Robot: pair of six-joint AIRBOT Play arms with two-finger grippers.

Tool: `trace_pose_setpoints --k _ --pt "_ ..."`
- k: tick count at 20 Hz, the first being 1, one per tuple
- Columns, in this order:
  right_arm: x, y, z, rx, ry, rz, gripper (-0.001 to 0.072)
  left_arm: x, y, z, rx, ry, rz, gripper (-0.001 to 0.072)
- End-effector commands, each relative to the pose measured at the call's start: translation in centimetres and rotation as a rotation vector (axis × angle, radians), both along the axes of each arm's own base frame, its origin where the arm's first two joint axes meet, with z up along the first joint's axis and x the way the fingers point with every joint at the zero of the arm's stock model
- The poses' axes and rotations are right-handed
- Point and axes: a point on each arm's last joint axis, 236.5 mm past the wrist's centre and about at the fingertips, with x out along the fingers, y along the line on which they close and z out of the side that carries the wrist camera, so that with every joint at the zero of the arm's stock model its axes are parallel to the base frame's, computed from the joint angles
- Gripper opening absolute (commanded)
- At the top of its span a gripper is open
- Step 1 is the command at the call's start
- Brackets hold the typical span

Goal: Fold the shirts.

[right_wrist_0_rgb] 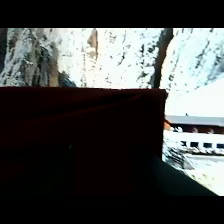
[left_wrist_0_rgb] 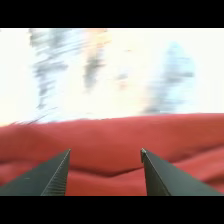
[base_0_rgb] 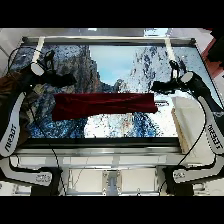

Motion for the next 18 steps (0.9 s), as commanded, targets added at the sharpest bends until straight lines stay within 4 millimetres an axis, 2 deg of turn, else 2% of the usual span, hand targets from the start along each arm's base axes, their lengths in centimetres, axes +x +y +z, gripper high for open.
trace_pose_setpoints --k 1,3,4,5,6,9,10,11,14,18 --pt "-2.5 -2.4 -1.7 0.07 0.137 -0.072 0.0452 0.6 -5.4 2.9 -0.024 -0.15 -0.162 0.0475" --pt "-3.3 -2.9 -3.0 0.186 0.192 -0.109 0.0453 0.6 -8.1 2.9 0.044 -0.209 -0.221 0.0453" --pt "-3.4 -3.0 -3.5 0.233 0.203 -0.11 0.0473 0.5 -9.5 2.8 0.078 -0.233 -0.242 0.0383" --pt "-3.4 -2.9 -4.0 0.278 0.213 -0.11 0.0544 0.3 -10.7 2.4 0.111 -0.25 -0.267 0.0299" --pt "-3.4 -2.7 -4.5 0.307 0.218 -0.098 0.0568 0.0 -12.0 1.8 0.143 -0.261 -0.302 0.0238" --pt "-3.4 -2.4 -6.3 0.33 0.237 -0.073 0.0568 -1.3 -14.8 -1.7 0.159 -0.186 -0.336 0.0191" --pt "-3.5 -2.3 -6.9 0.334 0.244 -0.066 0.0568 -1.9 -15.4 -3.2 0.162 -0.145 -0.346 0.0067" --pt "-3.5 -2.2 -7.3 0.339 0.249 -0.058 0.0568 -2.5 -15.8 -4.3 0.166 -0.116 -0.364 0.0013" --pt "-3.3 -1.5 -7.9 0.369 0.242 -0.034 0.0566 -3.7 -17.0 -6.3 0.165 -0.058 -0.387 0.0013" --pt "-3.4 -0.4 -9.0 0.443 0.279 -0.049 0.0562 -3.9 -17.2 -6.6 0.157 -0.043 -0.379 0.0013"
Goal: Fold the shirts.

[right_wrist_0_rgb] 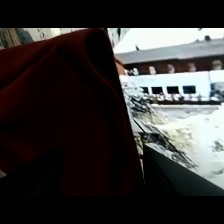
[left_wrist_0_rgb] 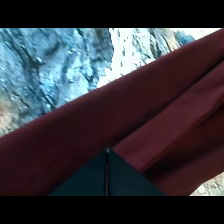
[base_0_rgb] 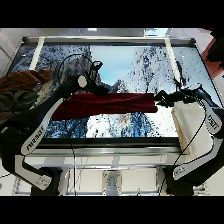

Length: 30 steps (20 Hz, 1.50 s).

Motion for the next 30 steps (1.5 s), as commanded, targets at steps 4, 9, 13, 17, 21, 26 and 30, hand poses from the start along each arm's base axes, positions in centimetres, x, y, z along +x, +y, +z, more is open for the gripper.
trace_pose_setpoints --k 4,9,13,17,21,26,30 --pt "-0.3 3.2 -1.7 0.053 0.02 0.058 0.0542 -0.5 -0.4 -0.7 0.005 0.022 0.0 0.0013" --pt "-0.4 6.6 -1.2 0.077 0.011 0.117 0.0164 -0.5 -0.4 -0.7 0.006 0.023 -0.001 0.0013" --pt "-0.1 8.6 3.5 0.192 -0.08 0.16 0.0028 -1.2 -0.3 -1.3 0.014 0.065 0.002 0.0012" --pt "1.1 9.1 11.7 0.196 -0.236 0.199 0.0027 -4.2 1.0 -5.7 0.089 0.255 0.015 0.0012" --pt "2.9 10.9 21.2 0.167 -0.424 0.217 0.0027 -5.6 1.5 -9.1 0.125 0.353 0.024 0.0012" --pt "2.6 19.3 25.5 0.152 -0.524 0.327 0.0027 -3.3 0.6 -6.2 0.09 0.275 0.026 0.0013" --pt "2.2 26.2 25.6 0.123 -0.592 0.347 0.0027 0.4 3.1 3.2 0.127 0.08 0.026 0.0013"
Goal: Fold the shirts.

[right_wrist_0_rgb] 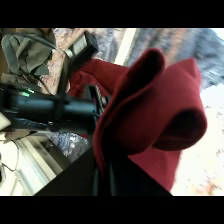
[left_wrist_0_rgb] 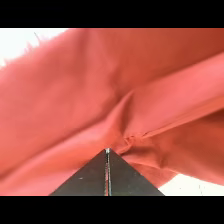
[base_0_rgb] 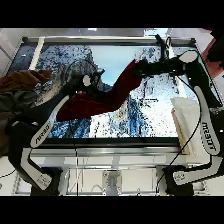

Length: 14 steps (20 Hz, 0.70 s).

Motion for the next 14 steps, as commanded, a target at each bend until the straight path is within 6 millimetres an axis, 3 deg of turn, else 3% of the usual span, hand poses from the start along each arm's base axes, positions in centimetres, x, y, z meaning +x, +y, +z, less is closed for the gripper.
trace_pose_setpoints --k 1,4,8,11,14 --pt "0.2 6.1 1.4 0.012 -0.087 -0.03 0.0027 3.1 4.4 7.7 0.105 -0.177 0.009 0.0013" --pt "-0.2 12.0 1.0 0.053 -0.132 -0.035 0.0026 4.7 14.1 14.2 0.309 -0.3 0.155 0.0013" --pt "-2.1 20.5 -3.1 0.134 -0.068 -0.034 0.0027 3.3 22.8 18.3 0.356 -0.302 0.324 0.0013" --pt "-4.1 25.9 -7.2 0.203 0.031 -0.057 0.0026 2.5 26.7 18.8 0.366 -0.275 0.404 0.0014" --pt "-3.7 28.4 -9.1 0.262 0.039 -0.161 0.0031 2.4 27.3 18.6 0.346 -0.259 0.424 0.0013"
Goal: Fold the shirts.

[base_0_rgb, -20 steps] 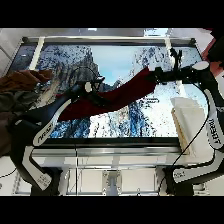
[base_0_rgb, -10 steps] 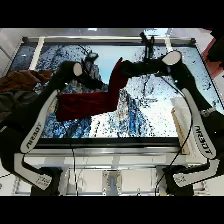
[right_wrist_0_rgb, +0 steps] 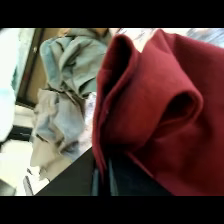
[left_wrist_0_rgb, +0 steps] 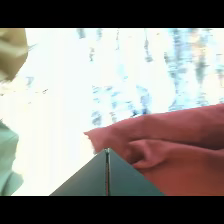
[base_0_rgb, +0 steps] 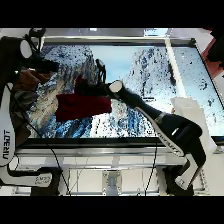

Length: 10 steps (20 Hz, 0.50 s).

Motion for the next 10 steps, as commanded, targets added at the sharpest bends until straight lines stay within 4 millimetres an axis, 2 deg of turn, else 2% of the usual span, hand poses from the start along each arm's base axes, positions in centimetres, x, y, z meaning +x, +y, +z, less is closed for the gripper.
trace_pose_setpoints --k 1,2,3,5,6,9,10 --pt "0.7 2.8 -1.8 0.086 0.041 -0.143 0.0185 -0.6 1.8 0.4 -0.009 0.009 0.042 0.0013" --pt "0.9 2.7 -1.4 0.102 0.047 -0.151 0.0521 -0.6 1.5 0.3 -0.018 0.011 0.032 0.0013" --pt "1.3 2.3 -0.9 0.11 0.047 -0.15 0.0645 -0.5 1.5 0.3 -0.018 0.008 0.032 0.0014" --pt "2.5 0.8 -0.2 0.103 0.028 -0.117 0.064 -0.5 1.5 0.4 -0.018 0.003 0.031 0.0013" --pt "3.6 -0.8 -0.4 0.085 0.018 -0.105 0.0639 -0.5 1.5 0.4 -0.019 0.003 0.031 0.0013" --pt "6.5 -6.7 -2.0 0.004 0.019 -0.057 0.0637 -0.4 1.5 0.4 -0.019 0.002 0.031 0.0014" --pt "7.3 -9.2 -3.2 -0.052 0.017 -0.034 0.0589 -0.4 1.5 0.4 -0.019 0.002 0.031 0.0013"
